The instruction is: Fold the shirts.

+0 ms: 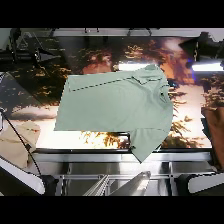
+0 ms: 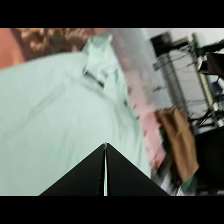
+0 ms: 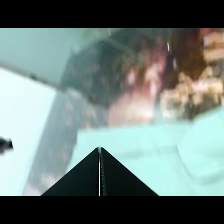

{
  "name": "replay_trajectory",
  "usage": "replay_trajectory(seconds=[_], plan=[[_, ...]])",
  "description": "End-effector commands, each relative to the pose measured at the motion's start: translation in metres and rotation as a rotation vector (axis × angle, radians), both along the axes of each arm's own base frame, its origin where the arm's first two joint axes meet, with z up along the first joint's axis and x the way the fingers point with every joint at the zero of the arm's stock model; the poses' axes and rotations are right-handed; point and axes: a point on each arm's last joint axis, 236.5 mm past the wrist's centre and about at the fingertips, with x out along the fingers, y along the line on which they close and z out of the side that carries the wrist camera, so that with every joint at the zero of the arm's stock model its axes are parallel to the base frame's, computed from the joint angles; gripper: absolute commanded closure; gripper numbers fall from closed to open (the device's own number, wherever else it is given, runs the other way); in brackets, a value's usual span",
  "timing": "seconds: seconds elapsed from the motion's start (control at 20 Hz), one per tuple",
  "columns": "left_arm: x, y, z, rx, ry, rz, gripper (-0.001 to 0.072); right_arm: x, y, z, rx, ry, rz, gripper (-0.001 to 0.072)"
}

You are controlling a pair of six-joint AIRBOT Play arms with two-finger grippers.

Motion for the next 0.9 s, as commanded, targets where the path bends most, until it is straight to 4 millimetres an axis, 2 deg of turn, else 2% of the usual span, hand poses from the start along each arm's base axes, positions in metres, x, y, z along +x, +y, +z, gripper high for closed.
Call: replay_trajectory(seconds=[0.0, 0.1, 0.2, 0.3, 0.4, 0.45, 0.5, 0.55, 0.85], plan=[[-0.054, 0.011, -0.02, 0.226, 0.128, -0.082, 0.0694, -0.084, 0.002, -0.069, -0.17, 0.341, 0.165, 0.0696], [-0.087, 0.024, -0.027, 0.32, 0.162, -0.049, 0.0694, -0.127, 0.001, -0.089, -0.186, 0.39, 0.149, 0.0696], [-0.121, 0.032, -0.034, 0.327, 0.169, 0.02, 0.0693, -0.176, -0.002, -0.114, -0.182, 0.412, 0.04, 0.0695], [-0.15, 0.04, -0.053, 0.328, 0.184, 0.116, 0.0688, -0.22, 0.001, -0.143, -0.226, 0.386, -0.063, 0.0694], [-0.172, 0.044, -0.08, 0.315, 0.241, 0.211, 0.0678, -0.24, -0.005, -0.17, -0.334, 0.306, -0.151, 0.0683], [-0.18, 0.045, -0.095, 0.306, 0.271, 0.247, 0.0429, -0.245, -0.007, -0.177, -0.362, 0.288, -0.167, 0.0666], [-0.185, 0.045, -0.109, 0.301, 0.3, 0.268, 0.0182, -0.249, -0.007, -0.18, -0.349, 0.305, -0.178, 0.0493], [-0.19, 0.043, -0.12, 0.295, 0.329, 0.273, 0.0017, -0.249, -0.006, -0.18, -0.331, 0.322, -0.187, 0.0385], [-0.225, 0.061, -0.199, 0.436, 0.565, 0.214, 0.0007, -0.241, 0.003, -0.166, -0.239, 0.311, -0.212, 0.0389]])
